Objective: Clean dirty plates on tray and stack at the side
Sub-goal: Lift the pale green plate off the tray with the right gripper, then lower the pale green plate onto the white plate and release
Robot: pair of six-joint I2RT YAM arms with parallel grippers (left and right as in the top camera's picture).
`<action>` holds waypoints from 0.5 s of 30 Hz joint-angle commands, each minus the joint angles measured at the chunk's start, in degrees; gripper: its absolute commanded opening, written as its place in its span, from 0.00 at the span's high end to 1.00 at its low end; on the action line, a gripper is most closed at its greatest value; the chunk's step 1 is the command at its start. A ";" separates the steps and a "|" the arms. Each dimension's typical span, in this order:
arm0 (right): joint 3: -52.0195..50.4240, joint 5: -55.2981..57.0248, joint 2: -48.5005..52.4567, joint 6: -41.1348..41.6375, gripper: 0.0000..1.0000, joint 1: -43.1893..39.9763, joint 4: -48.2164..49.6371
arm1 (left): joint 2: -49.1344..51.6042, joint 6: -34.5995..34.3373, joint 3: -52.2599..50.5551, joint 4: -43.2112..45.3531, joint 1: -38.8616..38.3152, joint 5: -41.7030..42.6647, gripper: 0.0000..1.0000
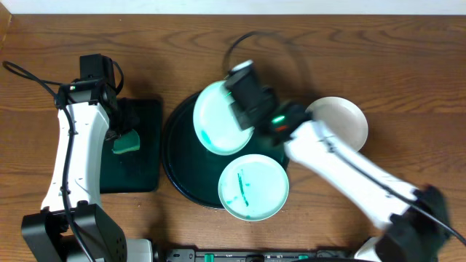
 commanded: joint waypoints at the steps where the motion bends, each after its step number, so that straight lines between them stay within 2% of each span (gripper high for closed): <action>1: 0.81 -24.06 -6.54 2.03 0.99 -9.64 -1.49 | 0.13 0.52 0.63 -0.13 0.15 -0.74 0.93; 5: 0.81 -30.36 -8.83 3.32 0.99 -20.39 -7.30 | 0.13 0.52 0.63 -0.15 0.15 -0.74 0.93; 10: 0.57 -30.42 -9.03 5.22 0.99 -33.79 -15.26 | 0.13 0.52 0.63 -0.15 0.15 -0.72 0.93; 15: -3.17 -18.47 -8.98 9.18 0.99 -45.29 -18.10 | 0.13 0.52 0.63 -0.15 0.15 -0.72 0.93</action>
